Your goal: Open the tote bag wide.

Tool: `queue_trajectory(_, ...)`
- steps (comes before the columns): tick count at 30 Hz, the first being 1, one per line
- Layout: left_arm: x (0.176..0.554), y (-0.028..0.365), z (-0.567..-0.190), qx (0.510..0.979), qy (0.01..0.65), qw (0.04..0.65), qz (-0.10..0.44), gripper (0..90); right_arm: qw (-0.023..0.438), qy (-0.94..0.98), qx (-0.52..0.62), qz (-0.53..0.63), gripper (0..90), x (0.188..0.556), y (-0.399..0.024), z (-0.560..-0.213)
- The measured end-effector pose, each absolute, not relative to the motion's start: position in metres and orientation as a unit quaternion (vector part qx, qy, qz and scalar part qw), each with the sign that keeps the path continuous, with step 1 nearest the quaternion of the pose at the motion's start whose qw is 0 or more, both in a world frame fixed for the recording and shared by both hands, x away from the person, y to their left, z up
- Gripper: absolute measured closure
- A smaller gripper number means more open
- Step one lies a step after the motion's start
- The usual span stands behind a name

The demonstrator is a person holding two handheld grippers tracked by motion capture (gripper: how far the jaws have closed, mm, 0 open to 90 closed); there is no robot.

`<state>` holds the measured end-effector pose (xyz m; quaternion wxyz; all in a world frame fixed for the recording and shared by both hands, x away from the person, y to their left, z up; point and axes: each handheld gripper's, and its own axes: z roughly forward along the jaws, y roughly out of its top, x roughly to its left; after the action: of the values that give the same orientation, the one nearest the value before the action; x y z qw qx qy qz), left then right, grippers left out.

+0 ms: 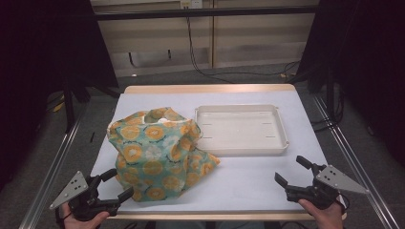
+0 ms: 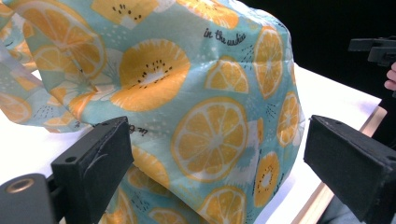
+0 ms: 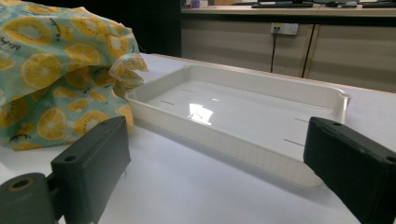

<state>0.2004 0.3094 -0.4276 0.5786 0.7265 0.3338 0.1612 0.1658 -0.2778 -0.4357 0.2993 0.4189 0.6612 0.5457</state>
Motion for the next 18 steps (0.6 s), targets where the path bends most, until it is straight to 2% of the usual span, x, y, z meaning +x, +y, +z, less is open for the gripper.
queue_trajectory(11,0.2016,0.3112,-0.4279,0.723,0.345,0.575,0.165,7.8,0.286,0.667,0.421,0.545,8.3,0.1697,-0.2783,-0.4376)
queue_trajectory(18,0.2025,0.3133,-0.4292,0.725,0.346,0.573,0.163,9.2,0.263,0.678,0.419,0.544,15.6,0.1730,-0.2768,-0.4388)
